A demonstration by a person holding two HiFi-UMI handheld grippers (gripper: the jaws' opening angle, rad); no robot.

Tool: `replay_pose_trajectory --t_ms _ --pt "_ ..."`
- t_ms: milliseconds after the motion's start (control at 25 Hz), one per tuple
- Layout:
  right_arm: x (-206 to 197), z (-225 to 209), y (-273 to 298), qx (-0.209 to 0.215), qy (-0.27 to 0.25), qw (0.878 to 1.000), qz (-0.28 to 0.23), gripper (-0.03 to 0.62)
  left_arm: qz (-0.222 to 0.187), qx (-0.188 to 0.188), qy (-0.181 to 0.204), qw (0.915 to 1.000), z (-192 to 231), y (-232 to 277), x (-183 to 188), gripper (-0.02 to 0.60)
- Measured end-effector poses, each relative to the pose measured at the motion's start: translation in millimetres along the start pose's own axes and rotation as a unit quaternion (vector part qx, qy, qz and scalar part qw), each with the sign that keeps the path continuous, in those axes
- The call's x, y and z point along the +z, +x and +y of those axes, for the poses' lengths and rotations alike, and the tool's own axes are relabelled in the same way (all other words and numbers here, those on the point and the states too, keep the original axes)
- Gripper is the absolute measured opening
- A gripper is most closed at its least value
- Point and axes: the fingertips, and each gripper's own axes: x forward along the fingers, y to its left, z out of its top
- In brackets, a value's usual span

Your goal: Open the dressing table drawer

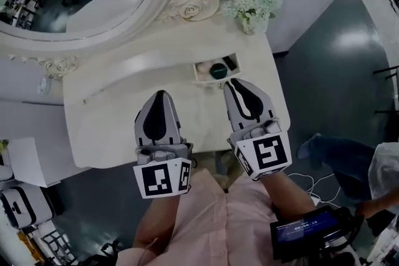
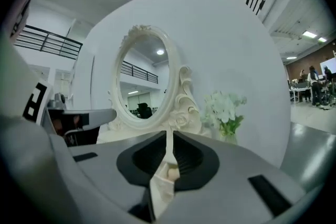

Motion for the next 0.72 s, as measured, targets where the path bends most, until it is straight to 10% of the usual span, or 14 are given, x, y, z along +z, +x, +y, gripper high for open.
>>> replay_pose_trajectory --t_ms 720 --pt "106 67 -14 0.010 -0.044 0.993 -0.112 0.028 -0.054 -0.018 0.001 0.9984 29 -25 63 0.021"
